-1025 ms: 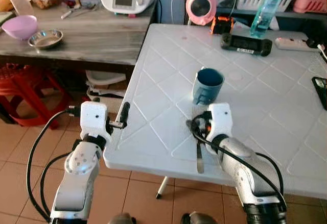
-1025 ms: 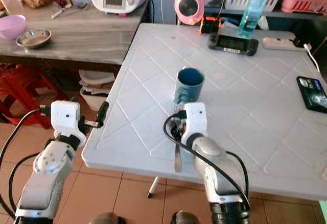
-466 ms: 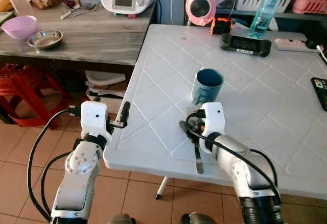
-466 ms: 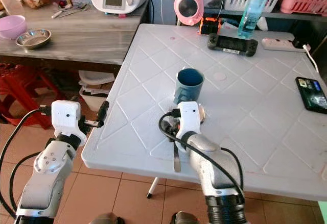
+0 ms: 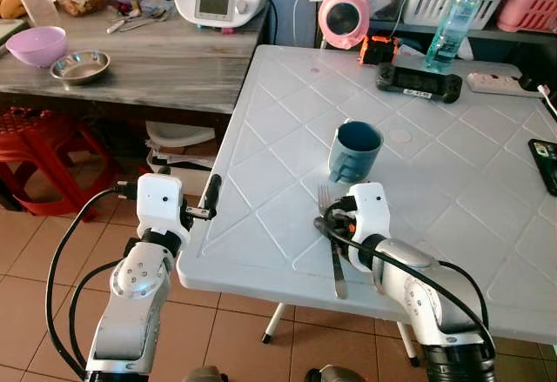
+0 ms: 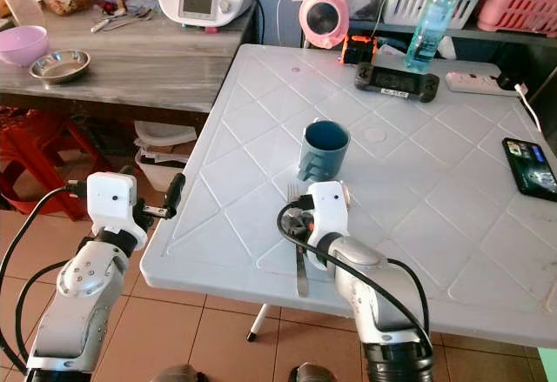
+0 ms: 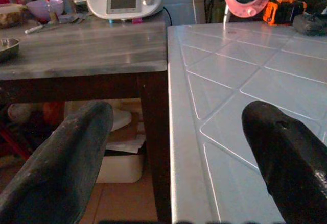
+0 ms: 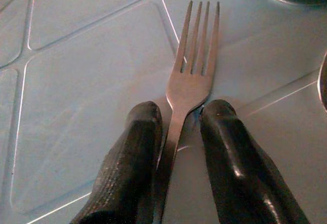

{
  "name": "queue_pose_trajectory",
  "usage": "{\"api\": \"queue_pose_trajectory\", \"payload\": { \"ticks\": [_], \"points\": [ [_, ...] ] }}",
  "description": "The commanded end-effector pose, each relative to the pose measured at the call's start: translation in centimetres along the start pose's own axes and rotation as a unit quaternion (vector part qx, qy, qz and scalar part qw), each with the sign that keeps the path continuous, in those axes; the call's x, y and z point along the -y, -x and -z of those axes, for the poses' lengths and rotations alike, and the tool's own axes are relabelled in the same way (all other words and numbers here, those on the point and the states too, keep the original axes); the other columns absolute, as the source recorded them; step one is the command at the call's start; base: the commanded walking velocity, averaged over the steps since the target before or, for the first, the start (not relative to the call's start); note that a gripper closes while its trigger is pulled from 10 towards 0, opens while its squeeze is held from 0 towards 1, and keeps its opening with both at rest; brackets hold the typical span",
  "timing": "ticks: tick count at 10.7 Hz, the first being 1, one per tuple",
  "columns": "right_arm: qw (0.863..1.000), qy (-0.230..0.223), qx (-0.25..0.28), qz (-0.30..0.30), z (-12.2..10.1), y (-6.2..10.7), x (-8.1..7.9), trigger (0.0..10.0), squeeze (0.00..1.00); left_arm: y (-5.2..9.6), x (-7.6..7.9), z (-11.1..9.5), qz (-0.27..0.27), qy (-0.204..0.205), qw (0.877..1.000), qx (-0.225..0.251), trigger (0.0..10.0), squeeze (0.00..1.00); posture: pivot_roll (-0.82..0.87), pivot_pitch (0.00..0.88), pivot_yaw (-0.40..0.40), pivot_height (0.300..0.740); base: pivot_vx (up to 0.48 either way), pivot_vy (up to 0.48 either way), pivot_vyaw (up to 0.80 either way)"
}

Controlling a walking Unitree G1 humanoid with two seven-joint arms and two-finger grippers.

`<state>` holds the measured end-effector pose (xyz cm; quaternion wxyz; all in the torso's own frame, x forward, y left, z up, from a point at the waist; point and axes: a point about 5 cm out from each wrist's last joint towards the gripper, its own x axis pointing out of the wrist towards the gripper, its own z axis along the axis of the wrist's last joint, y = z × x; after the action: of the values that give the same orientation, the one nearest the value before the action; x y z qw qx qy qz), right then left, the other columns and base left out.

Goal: Setting the table

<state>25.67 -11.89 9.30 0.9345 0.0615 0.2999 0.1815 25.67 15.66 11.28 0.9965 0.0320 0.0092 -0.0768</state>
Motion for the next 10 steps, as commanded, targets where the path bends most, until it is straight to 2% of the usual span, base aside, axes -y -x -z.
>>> {"api": "queue_pose_trajectory", "payload": {
  "ticks": [1, 3, 5, 6, 9, 10],
  "points": [
    [0.997, -0.021, -0.072, -0.008, 2.7, -0.3, -0.1, 0.0, 0.00, 0.0, -0.1, 0.2, 0.002, 0.001, 1.000, -0.005, 10.0, 0.00, 0.04, 0.000, -0.003, 0.740, 0.000, 0.000, 0.00],
    [0.996, -0.022, -0.082, -0.008, 3.0, -0.4, 0.3, 0.0, 0.00, 0.0, -0.1, 0.2, 0.003, 0.003, 1.000, -0.007, 10.0, 0.00, 0.04, 0.000, -0.004, 0.740, 0.000, 0.000, 0.00],
    [0.995, -0.008, -0.095, 0.005, 3.8, -0.2, 1.6, 0.0, 0.00, 0.0, 0.1, 0.5, 0.001, 0.010, 1.000, -0.015, 10.0, 0.00, 0.04, 0.000, -0.006, 0.740, 0.000, 0.000, 0.00],
    [0.995, -0.020, -0.093, 0.021, 3.9, -0.2, 2.1, 0.0, 0.00, 0.1, 0.0, 0.6, -0.007, 0.014, 1.000, -0.020, 10.0, 0.00, 0.04, 0.000, -0.005, 0.740, 0.000, 0.000, 0.00],
    [0.996, -0.056, -0.066, 0.015, 3.2, -0.7, 1.6, 0.0, 0.00, 0.0, -0.1, 0.9, -0.013, 0.018, 0.999, -0.028, 10.0, 0.00, 0.04, 0.000, -0.003, 0.740, 0.000, 0.000, 0.00],
    [0.996, -0.069, -0.050, 0.015, 2.7, -1.0, 1.4, 0.0, 0.00, -0.1, -0.1, 1.1, -0.014, 0.019, 0.999, -0.033, 10.0, 0.00, 0.04, 0.000, -0.004, 0.740, 0.000, 0.405, 0.00]
  ]
}}
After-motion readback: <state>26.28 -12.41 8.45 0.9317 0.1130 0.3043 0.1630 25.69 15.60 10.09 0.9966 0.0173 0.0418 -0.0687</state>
